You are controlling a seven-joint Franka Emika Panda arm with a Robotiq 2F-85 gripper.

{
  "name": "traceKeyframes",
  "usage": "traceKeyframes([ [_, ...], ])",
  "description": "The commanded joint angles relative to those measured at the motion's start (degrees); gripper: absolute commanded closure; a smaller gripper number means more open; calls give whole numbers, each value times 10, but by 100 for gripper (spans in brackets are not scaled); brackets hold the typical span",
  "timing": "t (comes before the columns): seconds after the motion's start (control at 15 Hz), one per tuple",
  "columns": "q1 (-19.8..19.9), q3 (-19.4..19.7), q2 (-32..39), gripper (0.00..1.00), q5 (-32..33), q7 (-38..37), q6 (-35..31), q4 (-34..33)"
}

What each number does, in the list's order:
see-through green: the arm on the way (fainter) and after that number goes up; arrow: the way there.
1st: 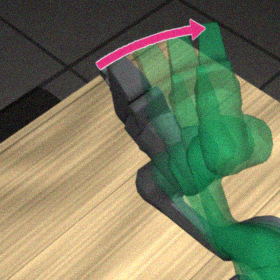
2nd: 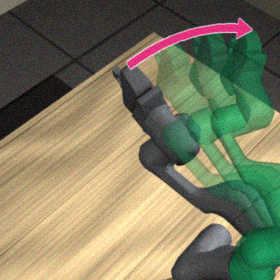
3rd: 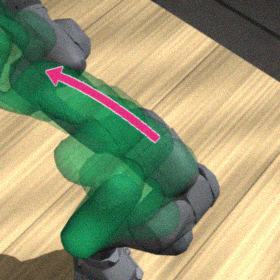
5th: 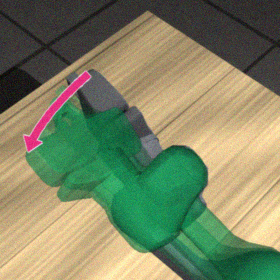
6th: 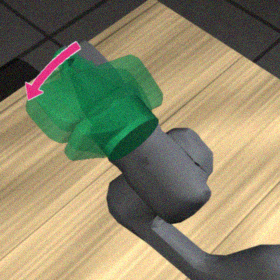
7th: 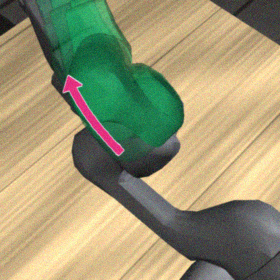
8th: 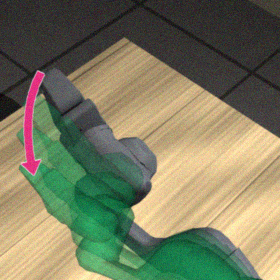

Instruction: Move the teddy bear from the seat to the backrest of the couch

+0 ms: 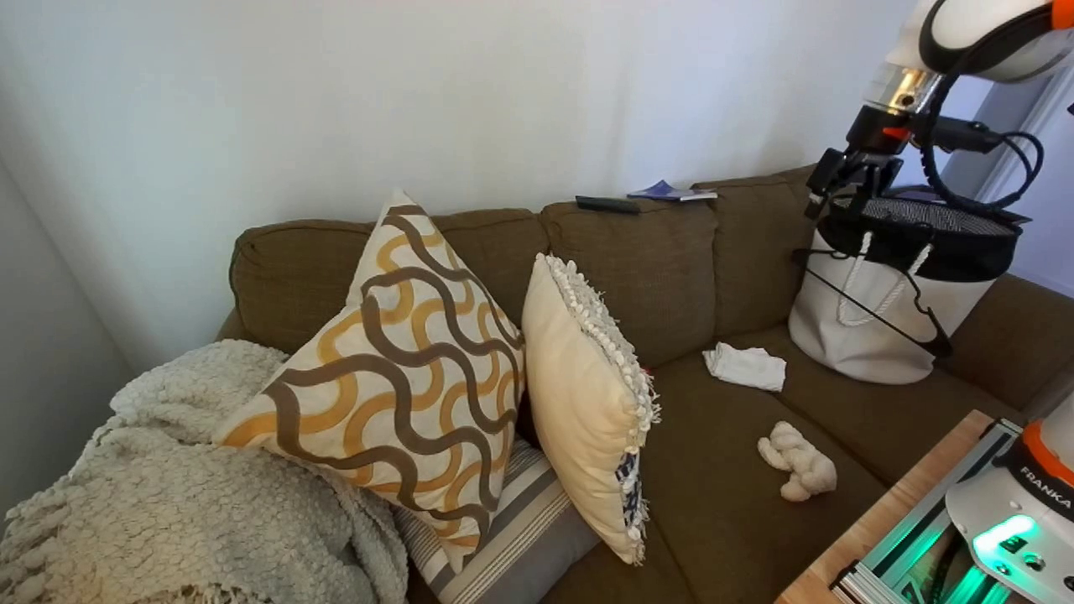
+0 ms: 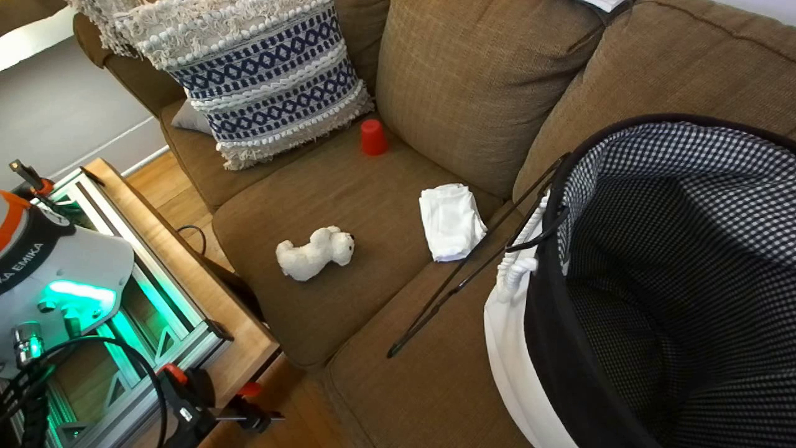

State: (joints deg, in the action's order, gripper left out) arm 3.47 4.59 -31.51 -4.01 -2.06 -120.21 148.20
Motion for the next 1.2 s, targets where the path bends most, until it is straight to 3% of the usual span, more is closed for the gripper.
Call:
traceKeyframes([
  [0.0,29,30,46,0,-29,-11,-70,81],
  [0.13,41,41,95,0,-43,-18,-107,116],
  [0.2,38,53,154,0,-63,-8,-112,90],
  [0.27,33,66,185,0,-89,10,-130,105],
  [0.33,42,43,107,0,-53,-5,-101,110],
  [0.47,42,45,143,0,-56,0,-110,103],
  [0.73,41,40,126,0,-56,-1,-108,97],
  [0.93,29,28,210,0,-71,-33,-86,65],
  [1.13,32,36,311,0,-97,-20,-157,59],
])
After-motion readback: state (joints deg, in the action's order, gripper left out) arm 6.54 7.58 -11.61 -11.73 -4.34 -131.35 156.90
